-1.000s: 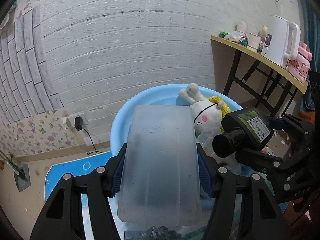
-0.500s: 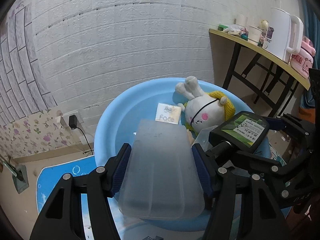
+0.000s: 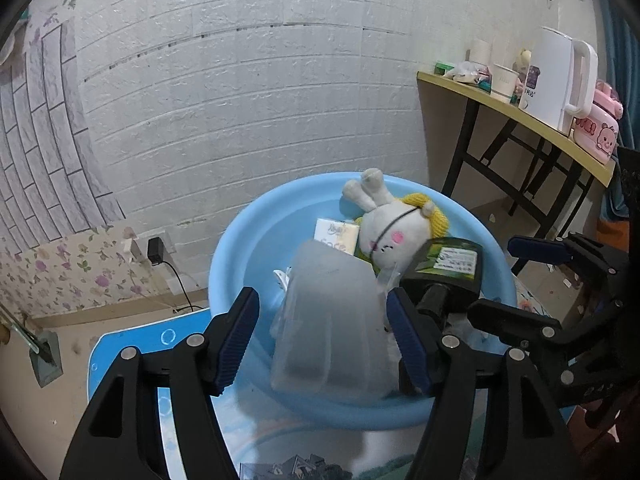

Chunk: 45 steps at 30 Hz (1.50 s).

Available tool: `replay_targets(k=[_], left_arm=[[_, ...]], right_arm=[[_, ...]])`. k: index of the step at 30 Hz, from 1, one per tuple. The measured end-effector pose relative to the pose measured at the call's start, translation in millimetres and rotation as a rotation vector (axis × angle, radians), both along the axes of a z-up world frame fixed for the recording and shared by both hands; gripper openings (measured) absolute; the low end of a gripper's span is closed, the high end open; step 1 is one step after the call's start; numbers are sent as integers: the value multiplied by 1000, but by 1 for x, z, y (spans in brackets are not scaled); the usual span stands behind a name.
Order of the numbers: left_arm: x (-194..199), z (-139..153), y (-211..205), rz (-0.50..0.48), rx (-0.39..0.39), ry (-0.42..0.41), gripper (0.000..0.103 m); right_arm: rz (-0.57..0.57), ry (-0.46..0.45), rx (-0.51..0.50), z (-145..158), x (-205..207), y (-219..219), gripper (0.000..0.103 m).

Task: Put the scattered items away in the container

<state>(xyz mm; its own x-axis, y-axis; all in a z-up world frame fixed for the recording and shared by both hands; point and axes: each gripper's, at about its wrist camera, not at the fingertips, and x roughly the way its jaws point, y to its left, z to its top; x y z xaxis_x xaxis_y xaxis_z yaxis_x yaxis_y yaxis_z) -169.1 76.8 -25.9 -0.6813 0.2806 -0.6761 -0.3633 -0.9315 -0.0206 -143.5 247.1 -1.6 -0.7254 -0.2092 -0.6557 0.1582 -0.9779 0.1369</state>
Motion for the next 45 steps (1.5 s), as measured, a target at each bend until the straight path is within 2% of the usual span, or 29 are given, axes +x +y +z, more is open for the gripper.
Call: replay_targets(k=[5, 8, 12, 17, 23, 26, 32, 36, 38, 45], left_arm=[[14, 9, -7, 17, 0, 13, 67], [23, 14, -12, 42, 1, 12, 77], [36, 22, -21, 65, 13, 10, 79], [49, 25, -30, 91, 15, -25, 86], [62, 29, -41, 121, 17, -46, 89], [66, 32, -45, 127, 24, -46, 92], [71, 36, -51, 153, 36, -54, 93], [72, 38, -56, 166, 47, -45, 94], [71, 38, -59, 178, 48, -39, 99], [63, 33, -60, 212, -6, -30, 101]], right_arm=[[-5, 9, 5, 6, 12, -2, 92], [-11, 11, 14, 11, 18, -3, 92], [-43, -2, -5, 15, 25, -1, 92], [-75, -17, -6, 19, 34, -1, 93], [-107, -32, -15, 25, 42, -2, 93], [-115, -34, -1, 29, 43, -7, 93], [-114, -17, -22, 39, 47, -15, 93], [-108, -13, 5, 40, 45, -20, 93], [-102, -15, 26, 39, 43, -24, 93], [-97, -36, 22, 33, 38, -28, 93]])
